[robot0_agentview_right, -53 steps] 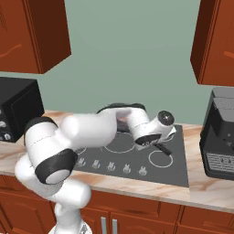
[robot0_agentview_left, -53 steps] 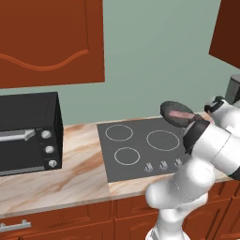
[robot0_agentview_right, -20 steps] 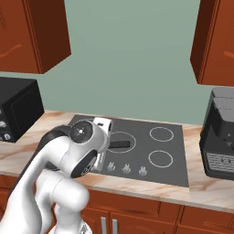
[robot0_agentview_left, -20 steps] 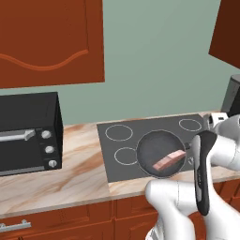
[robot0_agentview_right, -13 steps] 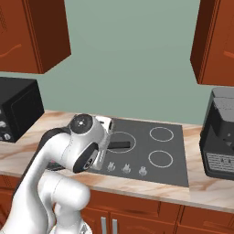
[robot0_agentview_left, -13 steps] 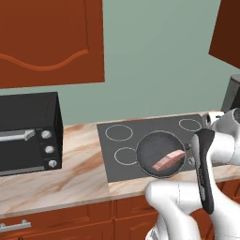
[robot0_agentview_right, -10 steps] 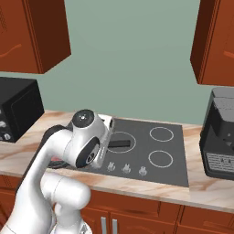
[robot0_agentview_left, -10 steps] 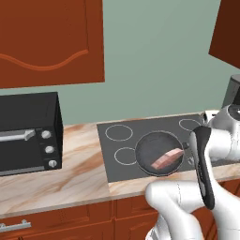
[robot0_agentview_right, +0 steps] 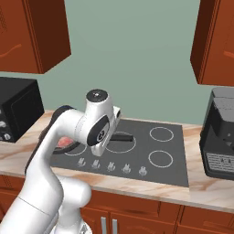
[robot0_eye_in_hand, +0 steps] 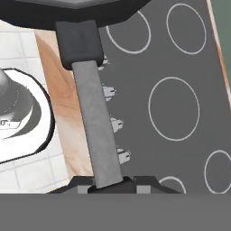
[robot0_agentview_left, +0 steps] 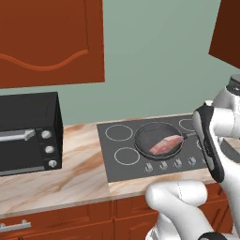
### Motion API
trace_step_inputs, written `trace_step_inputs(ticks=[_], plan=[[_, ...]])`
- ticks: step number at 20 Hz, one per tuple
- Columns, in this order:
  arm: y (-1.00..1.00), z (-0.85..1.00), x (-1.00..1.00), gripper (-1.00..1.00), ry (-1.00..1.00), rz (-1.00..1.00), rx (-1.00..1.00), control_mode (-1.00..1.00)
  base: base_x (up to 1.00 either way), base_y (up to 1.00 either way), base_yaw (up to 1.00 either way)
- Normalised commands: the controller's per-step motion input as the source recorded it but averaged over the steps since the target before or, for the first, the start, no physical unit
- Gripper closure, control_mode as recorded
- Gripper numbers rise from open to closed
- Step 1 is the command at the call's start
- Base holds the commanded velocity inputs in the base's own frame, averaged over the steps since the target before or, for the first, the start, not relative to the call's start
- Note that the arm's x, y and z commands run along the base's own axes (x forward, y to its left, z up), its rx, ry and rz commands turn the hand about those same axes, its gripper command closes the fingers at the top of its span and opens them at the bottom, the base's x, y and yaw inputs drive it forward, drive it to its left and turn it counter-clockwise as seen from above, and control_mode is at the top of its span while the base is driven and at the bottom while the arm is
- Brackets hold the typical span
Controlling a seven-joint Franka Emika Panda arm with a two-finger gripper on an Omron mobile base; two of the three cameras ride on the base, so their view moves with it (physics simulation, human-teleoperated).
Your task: Pick up the pan with the steak in it and place it on the dining table. Then place the steak on the plate.
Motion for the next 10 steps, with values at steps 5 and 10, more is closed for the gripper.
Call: trace_step_inputs(ticks=[5,10], plan=[[-0.13,0.34,-0.57,1.0,0.15,0.05,0.19,-1.0,0.0,0.0,0.0],[-0.02,0.22,-0.62,1.0,0.2,0.09,0.14,-1.0,0.0,0.0,0.0]])
